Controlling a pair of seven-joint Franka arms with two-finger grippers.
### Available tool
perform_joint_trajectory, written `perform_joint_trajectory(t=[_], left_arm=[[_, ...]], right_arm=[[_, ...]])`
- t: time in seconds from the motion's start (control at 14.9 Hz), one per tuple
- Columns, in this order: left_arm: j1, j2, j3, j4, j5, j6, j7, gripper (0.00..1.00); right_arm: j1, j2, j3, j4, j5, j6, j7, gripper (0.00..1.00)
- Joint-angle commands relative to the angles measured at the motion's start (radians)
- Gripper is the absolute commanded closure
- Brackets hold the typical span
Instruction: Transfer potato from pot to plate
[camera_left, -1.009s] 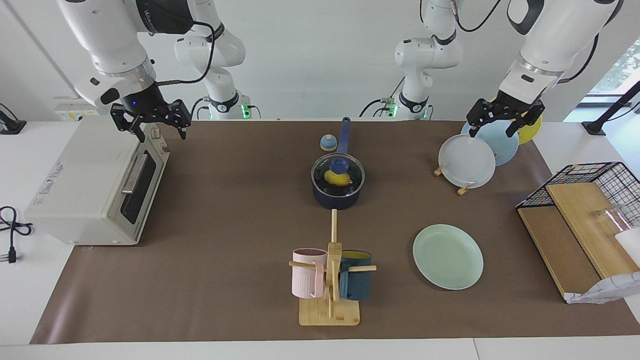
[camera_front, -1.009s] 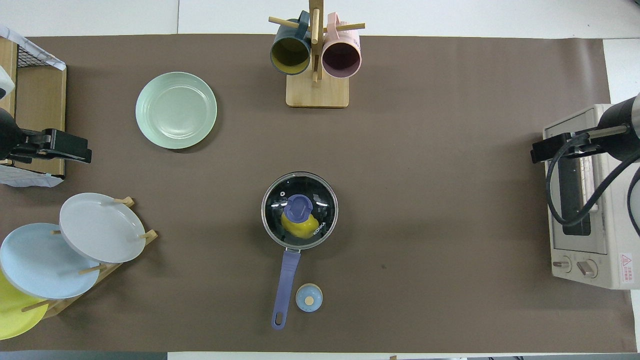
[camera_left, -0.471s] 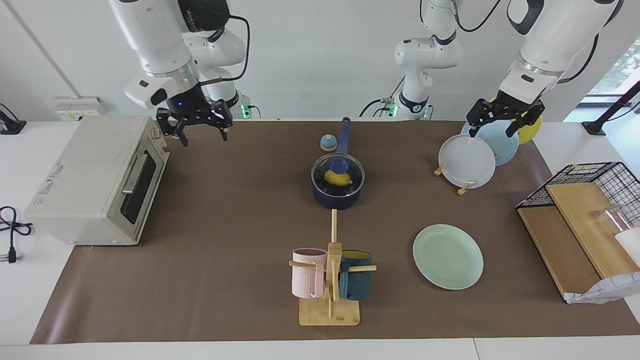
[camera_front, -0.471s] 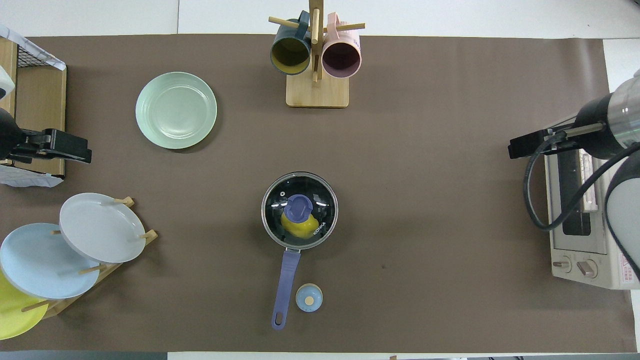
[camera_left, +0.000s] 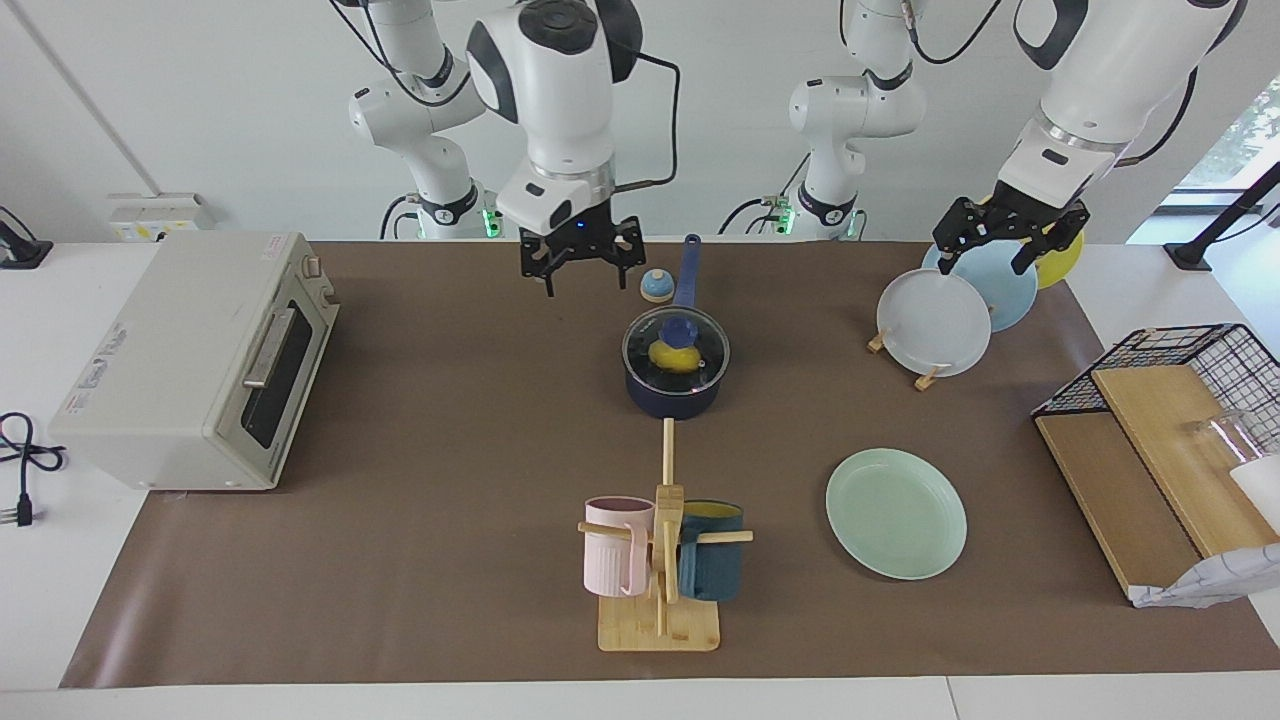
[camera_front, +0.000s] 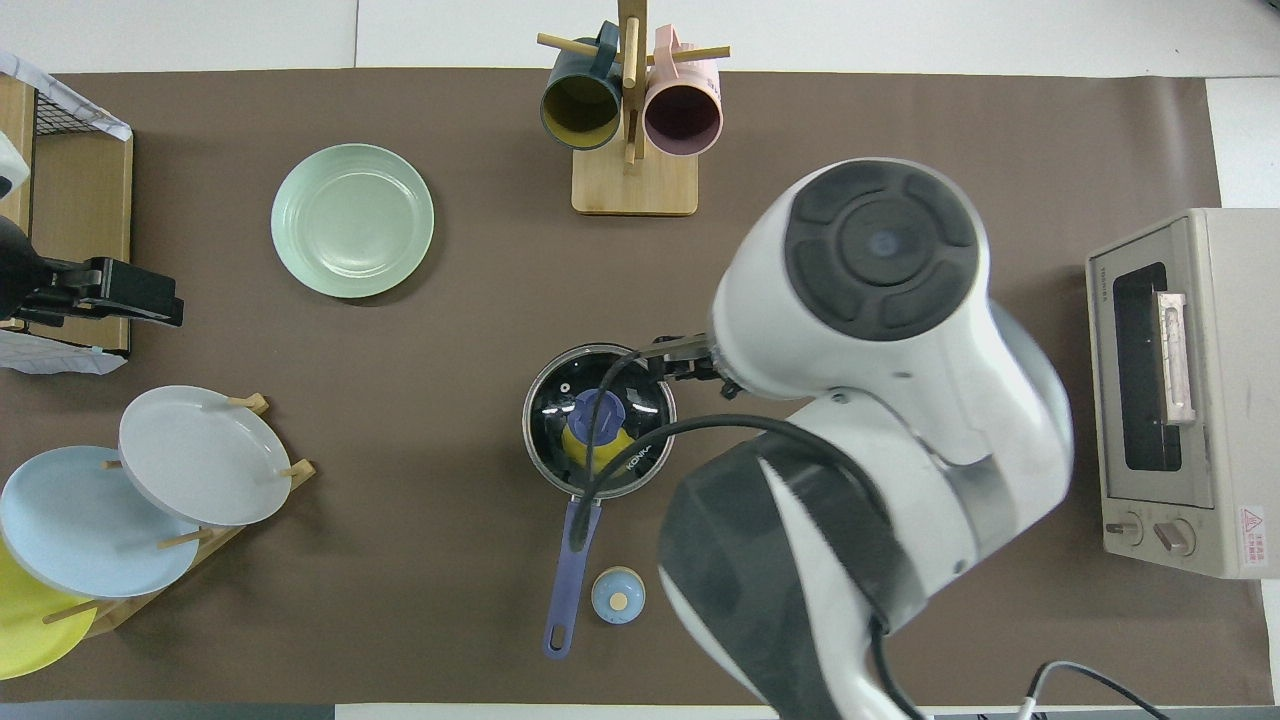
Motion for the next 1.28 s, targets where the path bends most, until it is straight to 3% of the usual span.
perform_joint_trajectory(t=[0.0, 0.34, 0.81, 1.21], left_arm=[[0.008, -0.004, -0.004, 0.005, 0.001, -0.005, 0.015, 0.0], [0.008, -0.004, -0.004, 0.005, 0.001, -0.005, 0.014, 0.0], [0.008, -0.004, -0.003, 0.005, 0.001, -0.005, 0.015, 0.0], [0.008, -0.004, -0.004, 0.005, 0.001, -0.005, 0.015, 0.0]], right_arm=[[0.079, 0.072, -0.004, 0.038, -0.021, 0.106, 0.142, 0.0], [0.172, 0.134, -0.004, 0.015, -0.088, 0.154, 0.175, 0.0], [0.182, 0.178, -0.002, -0.066, -0.122, 0.272, 0.169, 0.0], [0.179, 0.171, -0.002, -0.115, -0.123, 0.318, 0.166, 0.0]])
